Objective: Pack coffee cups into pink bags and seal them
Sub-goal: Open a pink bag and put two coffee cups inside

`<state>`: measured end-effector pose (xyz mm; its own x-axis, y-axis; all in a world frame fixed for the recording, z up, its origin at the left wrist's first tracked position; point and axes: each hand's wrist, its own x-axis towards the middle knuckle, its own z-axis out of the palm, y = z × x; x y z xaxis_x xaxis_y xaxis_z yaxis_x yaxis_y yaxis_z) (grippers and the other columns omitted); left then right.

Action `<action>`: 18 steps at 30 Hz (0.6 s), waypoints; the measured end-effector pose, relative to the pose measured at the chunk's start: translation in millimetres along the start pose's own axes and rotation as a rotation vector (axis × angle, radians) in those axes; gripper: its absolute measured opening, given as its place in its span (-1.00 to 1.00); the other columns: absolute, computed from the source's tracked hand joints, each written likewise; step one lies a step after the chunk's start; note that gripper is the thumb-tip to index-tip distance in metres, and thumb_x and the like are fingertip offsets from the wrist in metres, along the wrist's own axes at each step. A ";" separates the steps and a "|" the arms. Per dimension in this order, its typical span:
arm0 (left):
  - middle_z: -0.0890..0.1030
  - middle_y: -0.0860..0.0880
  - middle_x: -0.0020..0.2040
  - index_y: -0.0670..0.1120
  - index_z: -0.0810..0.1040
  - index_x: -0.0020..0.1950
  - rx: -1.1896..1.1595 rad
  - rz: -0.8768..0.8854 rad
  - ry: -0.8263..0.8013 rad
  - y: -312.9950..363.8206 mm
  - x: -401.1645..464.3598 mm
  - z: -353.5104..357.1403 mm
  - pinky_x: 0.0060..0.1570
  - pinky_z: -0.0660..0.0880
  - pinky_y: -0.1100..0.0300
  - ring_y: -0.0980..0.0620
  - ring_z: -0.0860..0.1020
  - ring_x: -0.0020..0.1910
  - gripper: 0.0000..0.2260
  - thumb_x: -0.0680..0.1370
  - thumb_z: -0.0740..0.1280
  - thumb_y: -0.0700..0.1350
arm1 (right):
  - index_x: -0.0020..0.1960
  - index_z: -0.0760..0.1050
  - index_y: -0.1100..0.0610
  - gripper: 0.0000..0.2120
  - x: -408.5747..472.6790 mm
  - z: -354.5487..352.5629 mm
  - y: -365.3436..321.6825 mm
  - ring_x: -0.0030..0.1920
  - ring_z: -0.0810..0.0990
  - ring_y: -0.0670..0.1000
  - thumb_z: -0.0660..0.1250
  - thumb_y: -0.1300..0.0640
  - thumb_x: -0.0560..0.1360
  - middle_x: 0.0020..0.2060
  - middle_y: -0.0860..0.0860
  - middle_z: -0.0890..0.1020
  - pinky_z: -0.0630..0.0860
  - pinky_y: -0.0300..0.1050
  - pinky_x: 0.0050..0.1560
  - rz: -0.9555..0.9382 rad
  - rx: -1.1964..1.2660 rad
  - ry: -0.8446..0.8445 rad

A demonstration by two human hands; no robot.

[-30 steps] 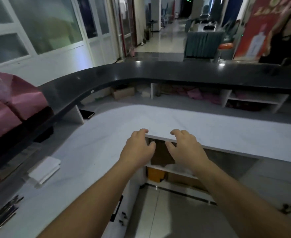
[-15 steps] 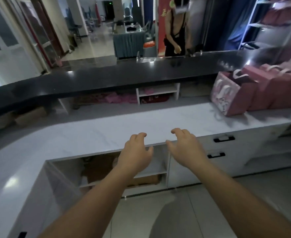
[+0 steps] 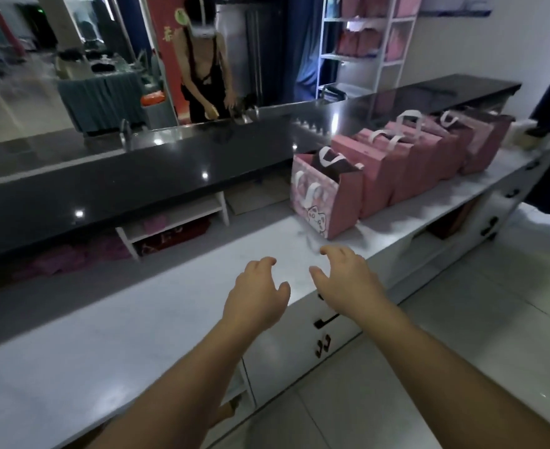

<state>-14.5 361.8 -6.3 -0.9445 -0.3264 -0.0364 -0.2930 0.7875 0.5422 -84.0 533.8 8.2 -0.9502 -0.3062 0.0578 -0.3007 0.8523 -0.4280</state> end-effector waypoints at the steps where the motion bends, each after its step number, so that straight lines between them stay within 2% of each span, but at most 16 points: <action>1: 0.35 0.03 0.56 0.06 0.29 0.60 -0.002 0.013 -0.009 2.6 21.0 -0.5 0.30 0.49 -0.02 -0.07 0.42 0.46 -0.47 0.63 0.27 0.10 | 0.45 0.37 -0.02 -0.52 16.3 -1.4 0.9 0.30 0.44 0.12 0.20 -0.19 0.60 0.34 0.00 0.49 0.45 0.13 0.20 0.011 -0.001 0.011; 9: 0.39 0.00 0.54 0.05 0.32 0.58 -0.012 0.111 -0.080 41.3 155.4 14.5 0.26 0.54 -0.03 -0.07 0.49 0.39 -0.47 0.62 0.28 0.10 | 0.34 0.45 0.03 -0.57 110.5 -16.2 39.5 0.19 0.51 0.14 0.22 -0.17 0.58 0.21 0.04 0.56 0.50 0.14 0.18 0.120 -0.006 0.086; 12: 0.41 -0.01 0.54 0.03 0.33 0.58 -0.008 0.143 -0.104 60.2 195.6 27.7 0.30 0.52 -0.04 -0.07 0.47 0.42 -0.46 0.61 0.28 0.10 | 0.34 0.46 0.04 -0.57 141.3 -22.6 63.4 0.20 0.51 0.15 0.24 -0.16 0.57 0.20 0.05 0.57 0.50 0.13 0.19 0.152 0.009 0.104; 18: 0.50 -0.05 0.44 0.05 0.40 0.53 -0.014 0.110 -0.061 113.2 272.1 63.2 0.19 0.61 -0.12 -0.11 0.57 0.30 -0.49 0.59 0.30 0.14 | 0.36 0.43 0.03 -0.58 216.4 -34.8 120.5 0.23 0.48 0.14 0.24 -0.16 0.60 0.22 0.03 0.53 0.49 0.10 0.21 0.136 0.056 0.088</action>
<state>-314.1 395.2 -7.9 -0.9782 -0.2058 -0.0264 -0.1853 0.8092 0.5575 -328.7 585.1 0.6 -0.9860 -0.1496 0.0738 -0.1666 0.8577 -0.4864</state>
